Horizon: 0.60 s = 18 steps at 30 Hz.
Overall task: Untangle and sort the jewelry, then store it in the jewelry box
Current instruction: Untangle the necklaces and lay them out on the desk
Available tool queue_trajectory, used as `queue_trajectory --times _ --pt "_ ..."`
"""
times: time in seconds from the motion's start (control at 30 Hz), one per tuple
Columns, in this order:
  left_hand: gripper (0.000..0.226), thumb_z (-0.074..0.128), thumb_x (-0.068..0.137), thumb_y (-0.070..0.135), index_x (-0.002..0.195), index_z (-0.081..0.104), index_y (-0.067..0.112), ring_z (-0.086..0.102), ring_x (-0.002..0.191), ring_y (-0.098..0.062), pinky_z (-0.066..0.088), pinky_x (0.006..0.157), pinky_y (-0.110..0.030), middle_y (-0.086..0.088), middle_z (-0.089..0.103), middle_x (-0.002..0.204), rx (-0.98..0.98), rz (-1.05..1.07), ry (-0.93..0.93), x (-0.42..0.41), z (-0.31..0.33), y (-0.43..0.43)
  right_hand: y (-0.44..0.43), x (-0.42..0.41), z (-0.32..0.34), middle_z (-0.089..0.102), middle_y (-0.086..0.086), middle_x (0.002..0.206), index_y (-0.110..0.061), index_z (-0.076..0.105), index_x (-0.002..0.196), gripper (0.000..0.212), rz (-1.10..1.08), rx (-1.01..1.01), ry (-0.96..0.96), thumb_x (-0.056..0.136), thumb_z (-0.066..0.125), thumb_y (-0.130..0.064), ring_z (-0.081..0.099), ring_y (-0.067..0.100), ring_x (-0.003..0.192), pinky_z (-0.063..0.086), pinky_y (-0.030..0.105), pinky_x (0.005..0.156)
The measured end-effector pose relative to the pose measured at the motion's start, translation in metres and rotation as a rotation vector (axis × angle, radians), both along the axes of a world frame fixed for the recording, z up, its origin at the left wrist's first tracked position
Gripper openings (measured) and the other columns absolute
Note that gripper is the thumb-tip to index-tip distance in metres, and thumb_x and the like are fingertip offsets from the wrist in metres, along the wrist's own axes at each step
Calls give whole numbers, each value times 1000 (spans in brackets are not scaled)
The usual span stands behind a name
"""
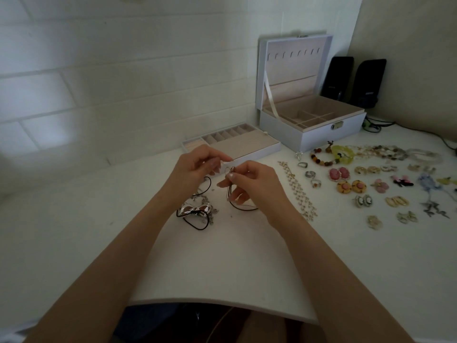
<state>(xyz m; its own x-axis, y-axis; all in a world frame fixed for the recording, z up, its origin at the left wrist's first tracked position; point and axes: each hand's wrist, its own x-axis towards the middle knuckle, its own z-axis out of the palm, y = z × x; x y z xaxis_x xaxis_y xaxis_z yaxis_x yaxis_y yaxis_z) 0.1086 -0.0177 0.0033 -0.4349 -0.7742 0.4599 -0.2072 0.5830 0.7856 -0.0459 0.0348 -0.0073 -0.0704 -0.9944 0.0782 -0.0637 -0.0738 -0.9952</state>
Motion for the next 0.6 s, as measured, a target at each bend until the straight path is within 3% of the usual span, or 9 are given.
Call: queue_trajectory --times 0.17,0.3,0.37,0.47,0.6 --pt "11 59 91 12 97 67 16 61 84 -7 48 75 -19 -2 67 91 76 -36 -53 -3 2 3 0 -4 0 69 9 66 -5 66 89 6 24 -18 -24 90 61 -8 58 14 51 47 22 51" --pt "6 72 80 17 85 69 17 65 84 -19 51 79 -34 -2 70 86 64 25 -59 -5 -2 2 0 -6 -4 69 8 64 -5 68 80 5 -24 -55 23 84 67 -7 57 11 50 45 18 49" --pt "2 71 81 16 82 69 16 63 79 -16 50 74 -28 3 68 80 48 34 -60 -5 -3 1 0 -6 -4 70 10 66 -2 68 81 6 -44 -62 29 83 69 -8 59 12 52 47 20 50" --pt "15 65 86 11 76 62 22 53 68 2 40 65 -11 13 59 73 -23 80 -94 -6 -4 0 0 -4 -4 71 9 66 -4 68 83 7 -53 -77 69 84 68 -10 57 11 51 45 17 50" --pt "17 54 93 6 82 53 19 51 66 1 40 66 -13 5 57 76 -27 93 -69 -5 -3 -1 -1 -5 -5 69 2 59 -12 73 85 5 -45 -58 152 84 70 -17 52 8 50 42 15 53"
